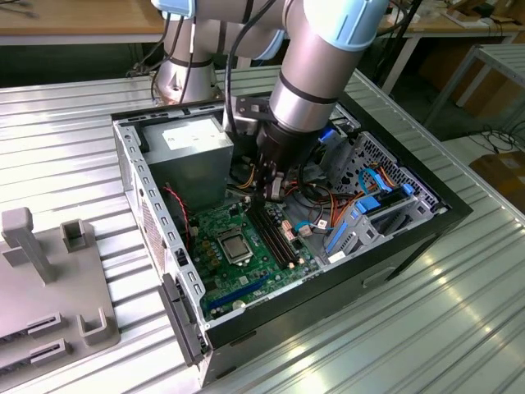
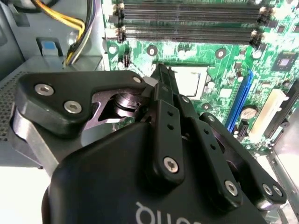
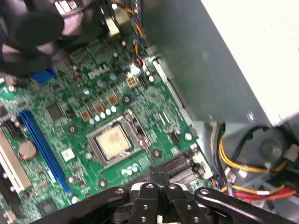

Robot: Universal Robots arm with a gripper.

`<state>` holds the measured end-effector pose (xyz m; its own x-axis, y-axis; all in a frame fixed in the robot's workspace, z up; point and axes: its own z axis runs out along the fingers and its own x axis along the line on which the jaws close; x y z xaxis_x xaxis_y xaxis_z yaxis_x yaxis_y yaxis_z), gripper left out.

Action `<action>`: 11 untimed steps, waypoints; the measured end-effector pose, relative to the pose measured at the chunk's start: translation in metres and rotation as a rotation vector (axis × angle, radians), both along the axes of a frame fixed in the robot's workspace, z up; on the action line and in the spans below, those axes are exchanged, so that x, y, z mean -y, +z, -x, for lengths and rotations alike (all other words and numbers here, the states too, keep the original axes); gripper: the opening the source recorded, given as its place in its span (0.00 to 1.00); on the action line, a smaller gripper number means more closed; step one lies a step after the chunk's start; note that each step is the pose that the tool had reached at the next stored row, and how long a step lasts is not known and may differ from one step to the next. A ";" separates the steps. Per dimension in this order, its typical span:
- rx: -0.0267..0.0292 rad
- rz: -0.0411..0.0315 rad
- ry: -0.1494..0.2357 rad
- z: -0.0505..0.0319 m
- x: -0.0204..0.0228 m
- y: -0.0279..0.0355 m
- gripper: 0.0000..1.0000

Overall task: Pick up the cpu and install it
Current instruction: 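Install the first cpu locking lever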

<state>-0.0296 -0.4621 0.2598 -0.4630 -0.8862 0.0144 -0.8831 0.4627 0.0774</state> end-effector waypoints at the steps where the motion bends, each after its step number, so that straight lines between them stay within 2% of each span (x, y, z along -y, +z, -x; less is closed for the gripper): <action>1: -0.0006 0.0000 0.000 -0.0039 0.0000 0.0000 0.11; 3: -0.0007 -0.0002 0.000 -0.0067 -0.0003 -0.0001 0.11; 6: -0.0007 0.0000 0.002 -0.0065 -0.0047 0.0000 0.11; 11: -0.0007 0.0000 0.004 -0.0005 -0.0049 -0.0002 0.11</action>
<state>-0.0292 -0.4572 0.2596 -0.4593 -0.8881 0.0147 -0.8850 0.4590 0.0780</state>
